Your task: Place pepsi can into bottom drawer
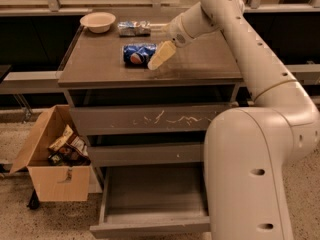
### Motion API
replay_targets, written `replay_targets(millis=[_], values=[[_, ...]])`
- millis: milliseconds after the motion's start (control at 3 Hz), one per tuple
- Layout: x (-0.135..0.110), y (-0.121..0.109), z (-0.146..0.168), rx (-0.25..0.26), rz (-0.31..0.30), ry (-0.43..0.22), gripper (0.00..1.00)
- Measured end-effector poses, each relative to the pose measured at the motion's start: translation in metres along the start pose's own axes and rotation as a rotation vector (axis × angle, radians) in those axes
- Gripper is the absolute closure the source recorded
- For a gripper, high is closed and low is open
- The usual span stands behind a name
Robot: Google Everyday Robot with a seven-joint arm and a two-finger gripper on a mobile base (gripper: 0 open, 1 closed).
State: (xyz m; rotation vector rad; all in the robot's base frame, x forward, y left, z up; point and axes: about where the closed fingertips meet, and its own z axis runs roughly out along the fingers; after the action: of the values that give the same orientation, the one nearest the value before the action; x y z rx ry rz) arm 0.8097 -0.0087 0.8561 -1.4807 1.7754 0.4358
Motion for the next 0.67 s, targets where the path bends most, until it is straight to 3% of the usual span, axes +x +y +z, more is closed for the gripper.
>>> replay_targets(millis=[333, 667], values=[[-0.003, 0.001, 0.018, -0.028, 0.011, -0.024, 0.18], [-0.01, 0.009, 0.033, -0.073, 0.003, -0.048, 0.49]])
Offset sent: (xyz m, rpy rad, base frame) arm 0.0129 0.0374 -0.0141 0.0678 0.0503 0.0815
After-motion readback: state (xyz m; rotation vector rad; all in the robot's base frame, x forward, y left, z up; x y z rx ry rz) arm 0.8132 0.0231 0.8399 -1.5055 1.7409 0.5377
